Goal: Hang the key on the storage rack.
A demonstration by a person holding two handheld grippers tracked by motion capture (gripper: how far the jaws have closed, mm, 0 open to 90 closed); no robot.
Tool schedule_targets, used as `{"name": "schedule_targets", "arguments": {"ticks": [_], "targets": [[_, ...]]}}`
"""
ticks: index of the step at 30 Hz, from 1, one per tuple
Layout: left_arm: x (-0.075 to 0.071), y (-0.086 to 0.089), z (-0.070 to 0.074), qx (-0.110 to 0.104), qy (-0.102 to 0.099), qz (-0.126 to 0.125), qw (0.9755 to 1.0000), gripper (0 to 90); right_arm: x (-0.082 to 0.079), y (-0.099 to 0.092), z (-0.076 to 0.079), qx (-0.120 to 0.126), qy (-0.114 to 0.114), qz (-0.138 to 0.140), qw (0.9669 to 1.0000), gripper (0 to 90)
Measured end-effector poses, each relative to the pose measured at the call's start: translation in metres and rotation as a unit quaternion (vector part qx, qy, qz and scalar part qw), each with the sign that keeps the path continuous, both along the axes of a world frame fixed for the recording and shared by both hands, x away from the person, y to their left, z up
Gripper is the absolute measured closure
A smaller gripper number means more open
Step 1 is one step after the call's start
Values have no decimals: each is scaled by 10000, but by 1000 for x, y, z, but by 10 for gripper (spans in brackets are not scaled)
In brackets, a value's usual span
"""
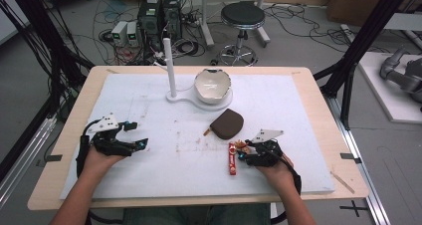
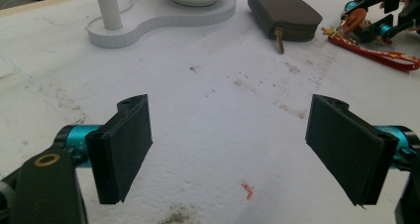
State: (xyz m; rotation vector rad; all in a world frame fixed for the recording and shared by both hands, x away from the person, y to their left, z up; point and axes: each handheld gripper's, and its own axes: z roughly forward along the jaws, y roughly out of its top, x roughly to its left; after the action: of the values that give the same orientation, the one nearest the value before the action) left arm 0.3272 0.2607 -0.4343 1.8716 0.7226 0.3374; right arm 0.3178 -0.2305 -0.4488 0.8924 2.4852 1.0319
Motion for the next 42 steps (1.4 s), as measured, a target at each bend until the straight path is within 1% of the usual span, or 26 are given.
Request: {"name": "schedule_targets", "arguments": {"ticks": [1, 2, 3, 4, 5, 6, 7, 8, 11, 18, 19, 20, 22, 23, 25, 27, 29, 30, 34, 36, 37, 38, 39, 40, 42], "targets": [[0, 0, 0, 0, 0, 0, 10000, 180, 0, 0, 0, 0, 0, 0, 10000, 479], [0, 0, 0, -17, 7, 3, 10000, 180, -2, -2, 7, 184, -82, -15, 9998, 479], [0, 1, 0, -16, 5, 4, 10000, 180, -2, -2, 9, 254, -119, -21, 9996, 480], [0, 1, 0, -16, 5, 4, 10000, 180, -2, -2, 9, 254, -119, -21, 9996, 480], [1, 1, 0, -7, 2, 7, 10000, 180, -3, -3, 13, 340, -162, -28, 9993, 480], [0, 1, 0, -20, 4, 6, 10000, 180, -6, -4, 19, 434, -250, -17, 9987, 480], [0, 1, 0, -20, 4, 6, 10000, 180, -6, -4, 19, 434, -250, -17, 9987, 480], [0, 1, 0, -24, 0, 9, 10000, 180, -8, -4, 26, 509, -354, -5, 9981, 480], [-1, 1, 1, -60, -22, 19, 10000, 180, -10, -3, 34, 578, -465, 16, 9972, 480], [-1, 2, 2, -83, -39, 27, 10000, 179, -12, -2, 54, 718, -681, 40, 9951, 481], [-1, 2, 2, -87, -45, 25, 9999, 179, -12, -2, 54, 718, -681, 40, 9951, 481], [-1, 2, 2, -91, -55, 34, 9999, 180, -12, -1, 60, 773, -748, 63, 9942, 481], [-1, 2, 2, -98, -47, 50, 9999, 180, -12, -1, 63, 786, -764, 82, 9939, 481], [-1, 3, 2, -97, -55, 61, 9999, 180, -12, 0, 68, 762, -836, 95, 9935, 481], [-1, 3, 2, -105, -66, 64, 9999, 180, -12, 0, 70, 773, -858, 103, 9933, 481], [-1, 3, 3, -110, -79, 64, 9999, 180, -11, 2, 77, 810, -918, 113, 9924, 481], [-1, 3, 3, -109, -93, 68, 9999, 180, -10, 2, 79, 795, -950, 128, 9922, 481], [-1, 4, 3, -104, -101, 63, 9999, 180, -9, 5, 85, 789, -986, 143, 9919, 481], [-1, 3, 4, -77, -102, 46, 9999, 180, -6, 9, 96, 771, -1084, 224, 9909, 480], [-1, 4, 4, -69, -119, 40, 9999, 180, -5, 11, 99, 770, -1068, 225, 9910, 480], [-2, 3, 4, -82, -120, 42, 9999, 180, -3, 13, 102, 742, -1121, 259, 9906, 480], [-2, 3, 5, -77, -128, 30, 9999, 180, -1, 17, 108, 742, -1169, 308, 9899, 481], [-2, 3, 5, -65, -140, 16, 9999, 180, -1, 17, 108, 742, -1169, 308, 9899, 481], [-2, 3, 5, -54, -142, 23, 9999, 179, 2, 21, 114, 746, -1199, 362, 9893, 481], [-3, 4, 6, -67, -146, 22, 9999, 180, 4, 25, 119, 737, -1215, 418, 9890, 480]]}}
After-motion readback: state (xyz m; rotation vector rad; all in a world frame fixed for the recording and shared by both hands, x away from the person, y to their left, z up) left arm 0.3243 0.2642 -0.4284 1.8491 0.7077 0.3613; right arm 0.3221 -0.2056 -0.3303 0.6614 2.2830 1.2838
